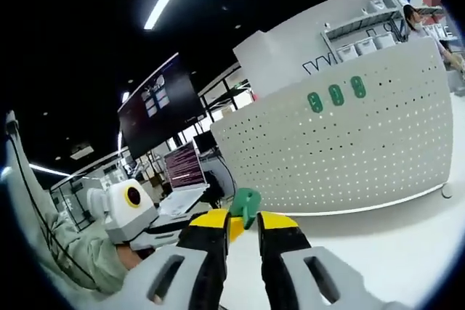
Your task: Insert the hook assembly into the mounting plate slot until the hook locks in place.
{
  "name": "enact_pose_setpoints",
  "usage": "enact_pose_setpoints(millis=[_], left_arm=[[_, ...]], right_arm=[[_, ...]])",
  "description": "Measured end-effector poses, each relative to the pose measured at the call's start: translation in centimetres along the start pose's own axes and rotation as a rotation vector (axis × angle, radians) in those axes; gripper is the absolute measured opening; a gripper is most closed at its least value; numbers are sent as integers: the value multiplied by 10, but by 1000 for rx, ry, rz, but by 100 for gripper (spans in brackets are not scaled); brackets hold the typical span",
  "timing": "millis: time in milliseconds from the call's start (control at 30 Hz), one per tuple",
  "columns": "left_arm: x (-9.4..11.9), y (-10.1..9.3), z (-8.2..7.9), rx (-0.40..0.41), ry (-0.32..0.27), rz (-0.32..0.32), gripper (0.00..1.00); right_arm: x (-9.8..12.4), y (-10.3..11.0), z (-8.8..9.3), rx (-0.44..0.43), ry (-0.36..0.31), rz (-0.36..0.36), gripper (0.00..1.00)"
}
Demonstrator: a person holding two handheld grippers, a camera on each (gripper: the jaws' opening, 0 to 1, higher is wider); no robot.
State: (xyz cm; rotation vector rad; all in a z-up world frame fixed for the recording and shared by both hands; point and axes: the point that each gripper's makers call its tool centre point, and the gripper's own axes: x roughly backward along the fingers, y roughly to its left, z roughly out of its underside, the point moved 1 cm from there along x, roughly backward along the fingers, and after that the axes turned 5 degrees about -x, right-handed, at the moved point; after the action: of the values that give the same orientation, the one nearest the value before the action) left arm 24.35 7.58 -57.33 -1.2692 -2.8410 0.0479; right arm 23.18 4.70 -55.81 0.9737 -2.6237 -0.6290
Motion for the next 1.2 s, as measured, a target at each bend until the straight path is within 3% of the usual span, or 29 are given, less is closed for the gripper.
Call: enact_pose_setpoints(millis=[600,1200], left_arm=[[-1,-11,-8,-25,-24,25,3],[-1,-13,-4,-26,1,20,6]], right_arm=[[-2,1,-4,-28,-23,-7,5],[-1,2,-1,-4,-35,-10,2]])
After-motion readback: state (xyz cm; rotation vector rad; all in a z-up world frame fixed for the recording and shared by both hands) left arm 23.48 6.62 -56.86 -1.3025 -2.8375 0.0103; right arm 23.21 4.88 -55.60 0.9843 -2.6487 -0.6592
